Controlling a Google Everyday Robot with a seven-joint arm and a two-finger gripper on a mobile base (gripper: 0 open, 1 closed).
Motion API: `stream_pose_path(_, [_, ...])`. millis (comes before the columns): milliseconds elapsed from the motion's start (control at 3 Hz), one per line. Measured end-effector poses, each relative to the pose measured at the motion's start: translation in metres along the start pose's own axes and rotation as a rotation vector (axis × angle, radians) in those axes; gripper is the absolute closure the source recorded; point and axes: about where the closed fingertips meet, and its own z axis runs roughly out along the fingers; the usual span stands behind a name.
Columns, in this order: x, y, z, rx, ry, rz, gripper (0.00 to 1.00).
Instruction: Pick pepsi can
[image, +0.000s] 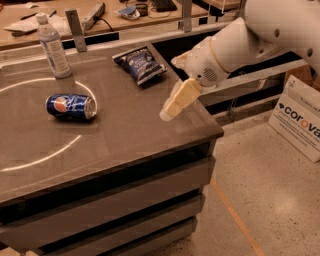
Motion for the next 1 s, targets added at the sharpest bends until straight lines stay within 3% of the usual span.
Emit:
stream_pose_path(667, [-0.001,0.003,0.011,0.002,-0.046,0.011,0.00])
stream_pose_path(1000, [-0.014,0.008,0.041,-0.018,-0.144,-0.008,0.00])
